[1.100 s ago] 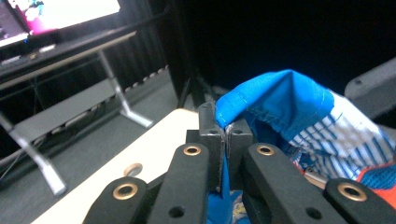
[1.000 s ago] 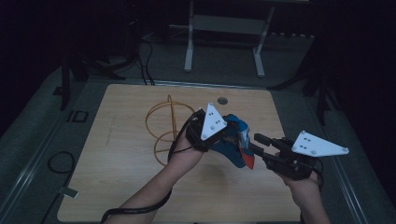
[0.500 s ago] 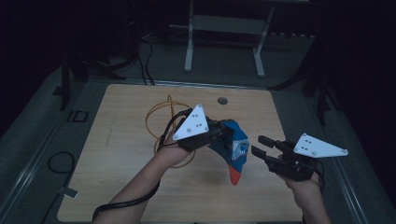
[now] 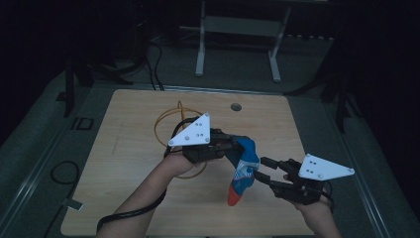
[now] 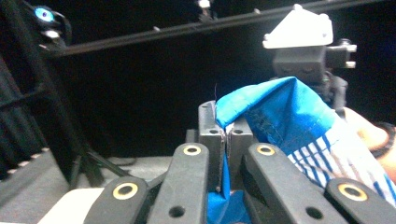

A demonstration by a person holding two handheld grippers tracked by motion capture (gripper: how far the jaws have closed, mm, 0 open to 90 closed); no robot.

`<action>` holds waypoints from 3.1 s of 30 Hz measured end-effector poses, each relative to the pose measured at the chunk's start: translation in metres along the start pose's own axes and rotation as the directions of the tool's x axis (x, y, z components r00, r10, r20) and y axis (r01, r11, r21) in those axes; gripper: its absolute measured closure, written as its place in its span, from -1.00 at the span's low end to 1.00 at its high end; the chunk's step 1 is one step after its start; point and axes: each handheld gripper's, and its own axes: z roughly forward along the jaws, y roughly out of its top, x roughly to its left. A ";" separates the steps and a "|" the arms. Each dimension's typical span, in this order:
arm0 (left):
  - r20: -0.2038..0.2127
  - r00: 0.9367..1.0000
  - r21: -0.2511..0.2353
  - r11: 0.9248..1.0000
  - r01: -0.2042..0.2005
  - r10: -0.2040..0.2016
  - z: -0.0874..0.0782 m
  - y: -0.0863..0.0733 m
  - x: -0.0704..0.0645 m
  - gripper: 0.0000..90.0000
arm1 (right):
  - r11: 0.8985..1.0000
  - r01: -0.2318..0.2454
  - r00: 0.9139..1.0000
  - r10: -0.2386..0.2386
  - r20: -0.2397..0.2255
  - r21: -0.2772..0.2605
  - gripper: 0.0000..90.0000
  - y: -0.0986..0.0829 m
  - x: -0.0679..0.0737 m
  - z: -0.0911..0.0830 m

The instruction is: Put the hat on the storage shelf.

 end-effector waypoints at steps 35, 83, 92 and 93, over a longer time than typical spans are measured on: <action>-0.090 0.996 0.153 0.988 0.023 -0.009 -0.009 -0.006 -0.006 0.32 | 0.998 0.042 0.992 -0.035 0.125 -0.054 1.00 0.021 -0.005 -0.021; -0.803 0.575 0.045 0.945 0.323 -0.158 -0.175 -0.175 -0.112 -0.95 | 0.992 0.122 0.986 -0.119 0.120 -0.020 1.00 0.144 -0.021 0.121; -0.833 0.527 0.010 0.947 0.322 -0.171 -0.182 -0.182 -0.111 -0.95 | 0.988 0.149 0.988 -0.150 0.022 0.046 1.00 0.158 0.000 0.190; -0.833 0.527 0.011 0.947 0.322 -0.169 -0.182 -0.182 -0.112 -0.95 | 0.987 0.149 0.989 -0.150 0.010 0.054 1.00 0.157 0.002 0.197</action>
